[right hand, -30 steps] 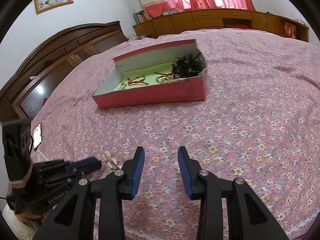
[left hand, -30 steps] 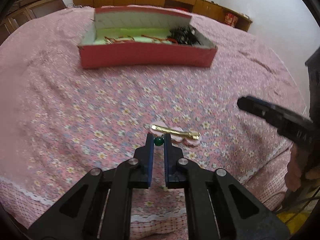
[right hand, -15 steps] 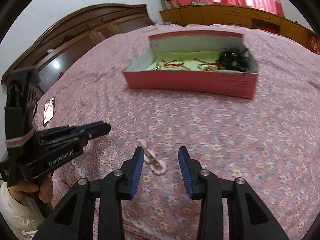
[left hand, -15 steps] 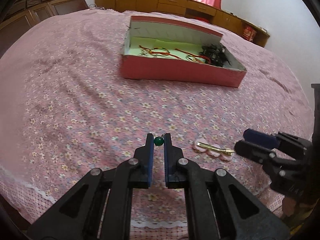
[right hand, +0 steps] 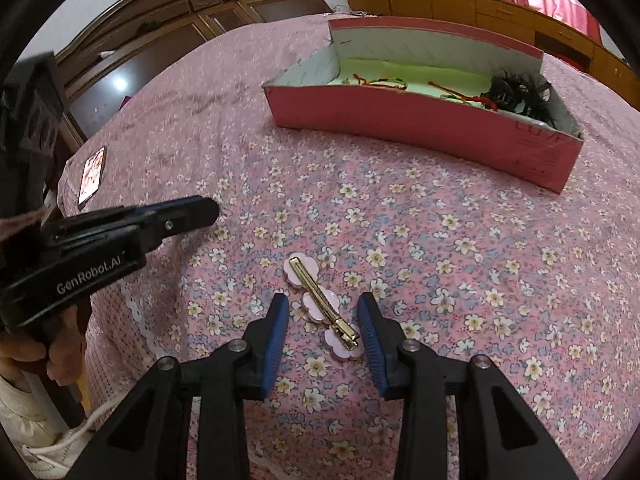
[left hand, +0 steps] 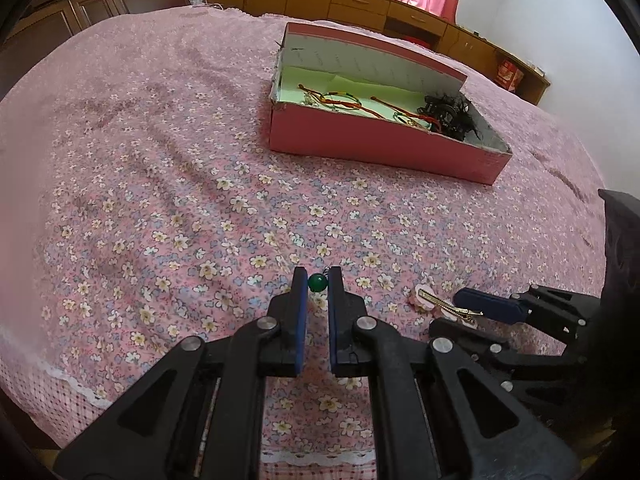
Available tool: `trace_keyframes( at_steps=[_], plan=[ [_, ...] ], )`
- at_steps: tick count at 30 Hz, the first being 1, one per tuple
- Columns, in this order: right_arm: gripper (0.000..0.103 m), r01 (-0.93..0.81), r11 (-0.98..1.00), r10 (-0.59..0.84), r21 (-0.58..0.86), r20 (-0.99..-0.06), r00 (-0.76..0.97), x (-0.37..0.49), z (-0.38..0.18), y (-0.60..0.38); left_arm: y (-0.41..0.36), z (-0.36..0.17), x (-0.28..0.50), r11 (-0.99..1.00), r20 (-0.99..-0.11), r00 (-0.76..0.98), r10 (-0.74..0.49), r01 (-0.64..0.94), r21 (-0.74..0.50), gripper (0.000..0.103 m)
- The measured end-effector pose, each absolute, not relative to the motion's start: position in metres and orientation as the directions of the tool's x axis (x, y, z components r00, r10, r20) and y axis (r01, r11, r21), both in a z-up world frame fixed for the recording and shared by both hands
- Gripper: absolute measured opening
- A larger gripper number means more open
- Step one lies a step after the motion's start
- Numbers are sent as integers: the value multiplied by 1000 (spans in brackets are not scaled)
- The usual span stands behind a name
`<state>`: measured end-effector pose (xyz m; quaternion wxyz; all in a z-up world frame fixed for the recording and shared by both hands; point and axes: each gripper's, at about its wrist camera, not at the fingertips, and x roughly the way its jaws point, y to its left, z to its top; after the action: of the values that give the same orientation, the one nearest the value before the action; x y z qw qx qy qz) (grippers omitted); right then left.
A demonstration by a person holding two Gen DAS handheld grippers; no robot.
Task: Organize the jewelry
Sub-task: 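Grasp the green bead pendant with the left tool while the right tool grasps the pink flower hair clip, then carry the green pendant and pink hair clip into the shoebox with both tools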
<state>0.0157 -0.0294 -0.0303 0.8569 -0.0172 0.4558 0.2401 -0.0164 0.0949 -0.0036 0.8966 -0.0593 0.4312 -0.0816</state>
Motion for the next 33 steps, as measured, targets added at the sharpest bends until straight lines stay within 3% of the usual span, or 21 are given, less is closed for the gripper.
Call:
trace_keyframes(
  at_steps=[5, 18, 33],
  plan=[
    [21, -443, 875, 406, 194, -791, 457, 18, -32, -26, 88, -2, -8, 979, -768, 607, -204, 106, -177, 1],
    [20, -446, 852, 487, 274, -729, 481, 13, -12, -54, 68, 18, 10, 976, -748, 627, -219, 135, -172, 1],
    [20, -358, 888, 458, 288, -619, 638, 24, 24, -92, 53, 35, 31, 971, -692, 680, -240, 163, -176, 1]
  ],
)
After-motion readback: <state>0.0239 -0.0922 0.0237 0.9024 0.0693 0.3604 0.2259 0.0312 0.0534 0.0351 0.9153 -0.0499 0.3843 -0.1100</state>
